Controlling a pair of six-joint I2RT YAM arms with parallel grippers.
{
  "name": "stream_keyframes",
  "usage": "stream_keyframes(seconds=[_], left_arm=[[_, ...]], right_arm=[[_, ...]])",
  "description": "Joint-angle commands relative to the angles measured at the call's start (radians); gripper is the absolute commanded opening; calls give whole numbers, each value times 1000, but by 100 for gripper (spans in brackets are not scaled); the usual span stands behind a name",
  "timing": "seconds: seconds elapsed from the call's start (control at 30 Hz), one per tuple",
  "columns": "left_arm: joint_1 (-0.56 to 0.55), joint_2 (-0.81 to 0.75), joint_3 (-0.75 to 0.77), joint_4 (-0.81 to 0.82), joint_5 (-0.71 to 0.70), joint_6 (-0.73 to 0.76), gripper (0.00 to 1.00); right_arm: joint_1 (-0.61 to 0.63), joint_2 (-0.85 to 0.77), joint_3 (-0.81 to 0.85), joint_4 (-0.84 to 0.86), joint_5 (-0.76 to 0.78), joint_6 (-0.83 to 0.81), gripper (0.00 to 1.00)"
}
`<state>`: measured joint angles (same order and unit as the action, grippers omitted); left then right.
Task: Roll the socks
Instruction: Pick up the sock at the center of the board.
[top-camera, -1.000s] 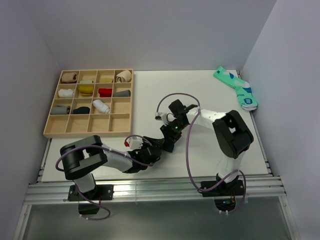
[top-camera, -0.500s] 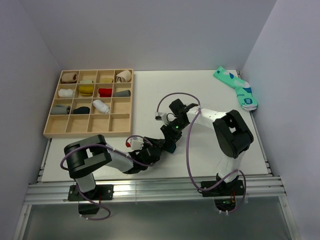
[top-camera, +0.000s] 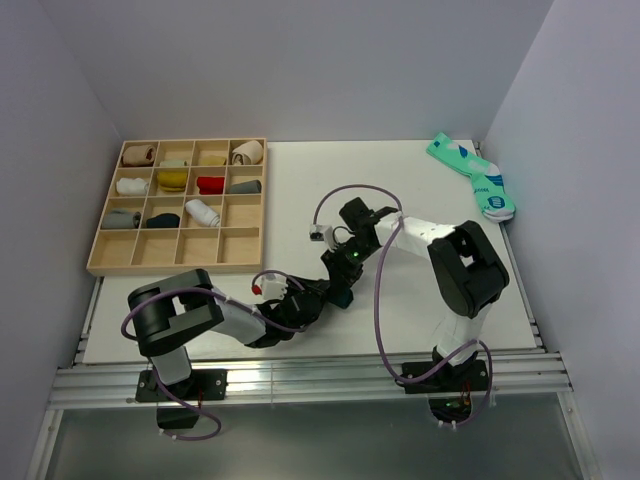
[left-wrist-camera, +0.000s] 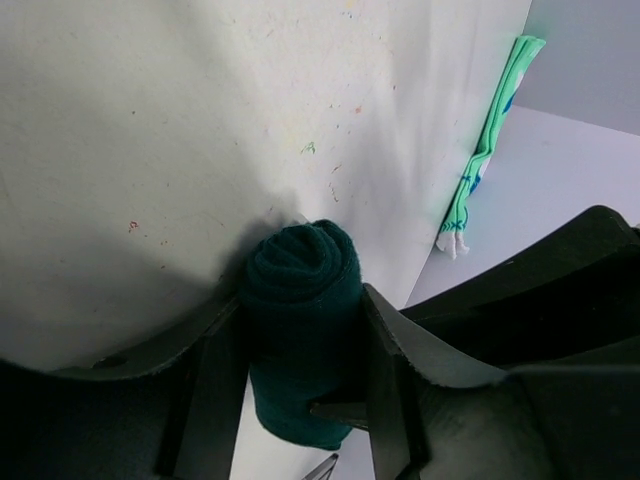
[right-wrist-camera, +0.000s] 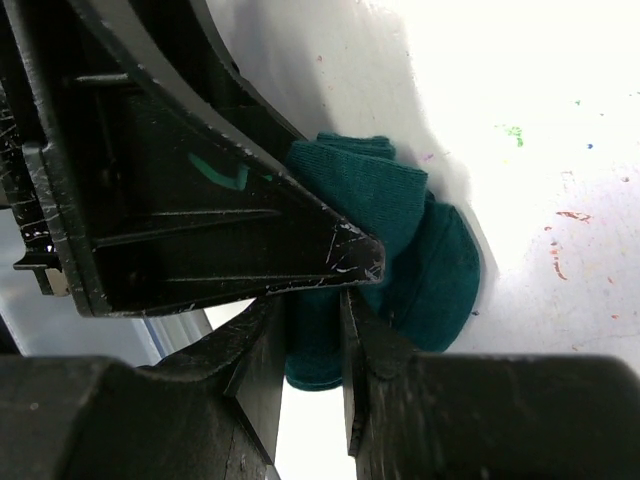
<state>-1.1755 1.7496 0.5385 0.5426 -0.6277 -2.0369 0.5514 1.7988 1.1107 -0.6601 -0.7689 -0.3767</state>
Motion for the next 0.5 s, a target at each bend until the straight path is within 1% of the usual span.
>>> stream_keyframes(seconds=[0.0,0.1,0.13,0.2,0.23,0.27,0.3,0.33,0.37,0.43,0.47], left_arm=[[-18,62,-17,-128,187,-155,46],[-18,67,-18,-110,192,-149,38],[-18,70,-18,-110,192,-148,30],[-16,70,-17,-109,195,-143,21],[-16,73,-17,-104,197,-140,12],[-13,73,-18,-101,200,-135,8],[-10,74,-18,-101,207,-125,0],[-7,73,-18,-101,210,-117,0],[2,73,-17,-99,209,-97,0],[13,56,-14,-116,204,-77,0],[19,51,-12,-121,206,-40,0]], right_arm=[[30,-65,11,60,-190,-16,5],[30,-56,15,54,-185,-22,5],[30,-52,14,50,-184,-27,5],[30,-52,12,40,-178,-39,5],[30,-56,11,37,-172,-44,5],[30,-59,6,40,-146,-47,6],[30,-73,3,39,-132,-48,11],[30,-81,1,34,-118,-54,14],[27,-90,0,25,-83,-57,21],[25,-122,-3,4,-54,-70,29],[16,-134,-6,1,1,-67,37]])
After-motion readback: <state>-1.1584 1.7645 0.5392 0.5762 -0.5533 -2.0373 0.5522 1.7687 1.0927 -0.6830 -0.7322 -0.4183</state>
